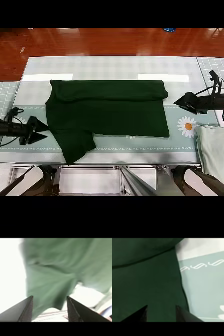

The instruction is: Fold the shirts.

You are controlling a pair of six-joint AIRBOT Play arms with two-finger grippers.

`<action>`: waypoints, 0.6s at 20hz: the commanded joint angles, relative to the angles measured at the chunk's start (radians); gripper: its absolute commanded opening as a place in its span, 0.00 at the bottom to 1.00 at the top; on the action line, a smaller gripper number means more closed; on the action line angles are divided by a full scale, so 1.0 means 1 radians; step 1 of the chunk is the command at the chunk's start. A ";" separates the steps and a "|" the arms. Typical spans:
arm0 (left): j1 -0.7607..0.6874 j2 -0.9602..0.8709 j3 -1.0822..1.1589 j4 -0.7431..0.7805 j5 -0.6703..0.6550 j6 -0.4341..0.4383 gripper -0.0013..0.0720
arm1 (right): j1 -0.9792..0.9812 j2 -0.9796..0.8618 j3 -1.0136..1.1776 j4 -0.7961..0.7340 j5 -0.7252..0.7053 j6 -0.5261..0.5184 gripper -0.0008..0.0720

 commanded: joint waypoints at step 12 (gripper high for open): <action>-0.186 -0.087 -0.104 0.030 0.251 -0.021 0.71 | -0.002 0.040 -0.039 0.088 0.003 -0.011 0.57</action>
